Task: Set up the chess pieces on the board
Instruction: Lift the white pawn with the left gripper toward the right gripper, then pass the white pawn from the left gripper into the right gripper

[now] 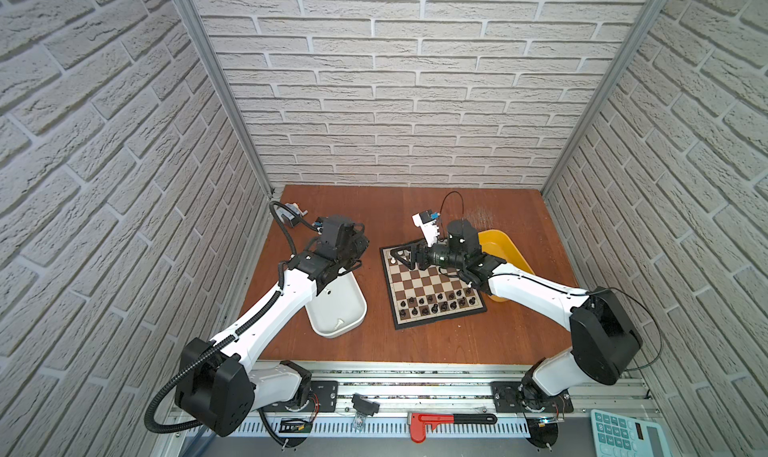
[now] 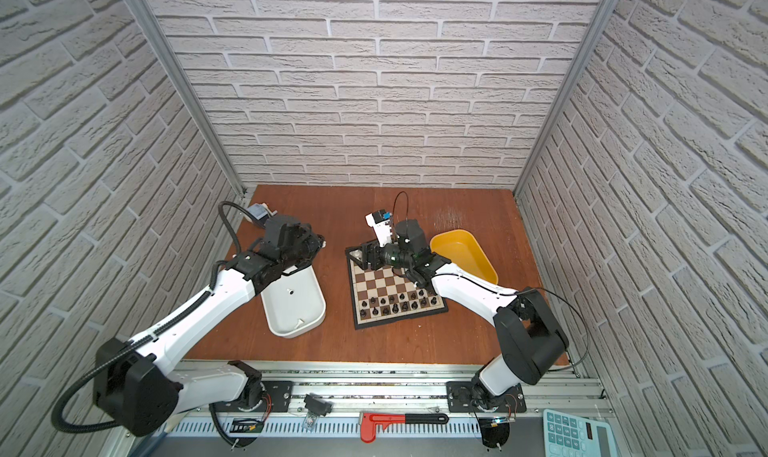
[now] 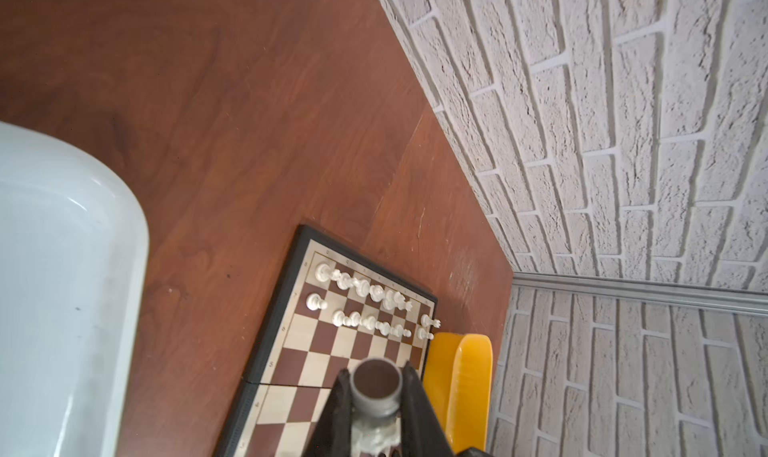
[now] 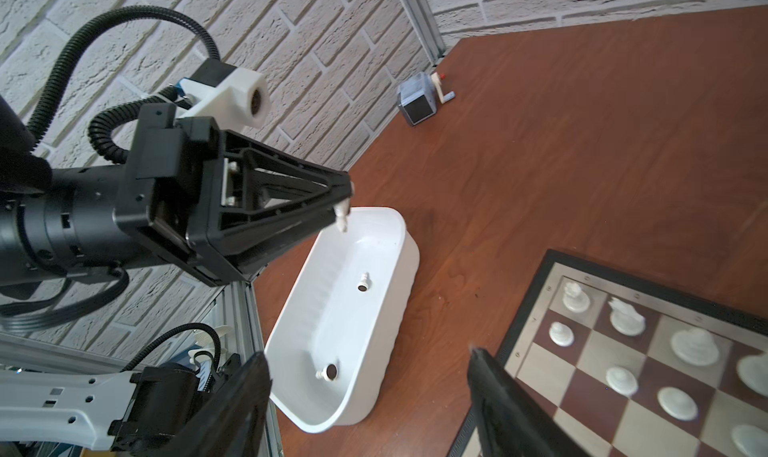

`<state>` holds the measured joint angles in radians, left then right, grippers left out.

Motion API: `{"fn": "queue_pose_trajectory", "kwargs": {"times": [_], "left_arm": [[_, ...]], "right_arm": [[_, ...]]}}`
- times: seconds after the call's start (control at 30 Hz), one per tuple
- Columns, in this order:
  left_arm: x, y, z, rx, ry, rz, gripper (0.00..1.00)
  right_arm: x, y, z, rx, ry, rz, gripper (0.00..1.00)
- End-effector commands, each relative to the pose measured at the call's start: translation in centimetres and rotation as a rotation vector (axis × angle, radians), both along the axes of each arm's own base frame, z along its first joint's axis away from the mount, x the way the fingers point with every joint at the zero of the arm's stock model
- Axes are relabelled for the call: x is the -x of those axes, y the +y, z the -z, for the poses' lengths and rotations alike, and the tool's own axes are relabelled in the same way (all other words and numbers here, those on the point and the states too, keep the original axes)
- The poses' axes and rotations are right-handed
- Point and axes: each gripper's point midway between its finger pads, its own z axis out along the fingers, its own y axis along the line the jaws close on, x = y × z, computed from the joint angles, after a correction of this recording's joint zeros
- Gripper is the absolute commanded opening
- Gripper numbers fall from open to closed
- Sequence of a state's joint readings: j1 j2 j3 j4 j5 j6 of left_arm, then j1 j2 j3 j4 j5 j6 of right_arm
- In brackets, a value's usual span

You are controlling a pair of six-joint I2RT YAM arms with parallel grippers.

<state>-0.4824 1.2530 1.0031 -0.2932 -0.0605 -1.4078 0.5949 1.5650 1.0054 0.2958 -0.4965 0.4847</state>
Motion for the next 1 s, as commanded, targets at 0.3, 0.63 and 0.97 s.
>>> {"fn": "queue_pose_trajectory", "kwargs": {"times": [0.3, 0.63, 0.97], "left_arm": [[-0.7, -3.6, -2.3, 0.163, -0.021, -0.014, 0.11], [-0.3, -4.5, -2.6, 0.192, -0.018, 0.020, 0.11], [-0.1, -4.9, -3.1, 0.234, -0.029, 0.036, 0.11]], "right_arm": [[-1.4, 4.3, -1.8, -0.086, -0.083, -0.054, 0.66], [-2.4, 4.7, -1.6, -0.099, -0.072, -0.027, 0.48], [-3.0, 4.9, -1.1, -0.091, -0.061, -0.012, 0.36]]}}
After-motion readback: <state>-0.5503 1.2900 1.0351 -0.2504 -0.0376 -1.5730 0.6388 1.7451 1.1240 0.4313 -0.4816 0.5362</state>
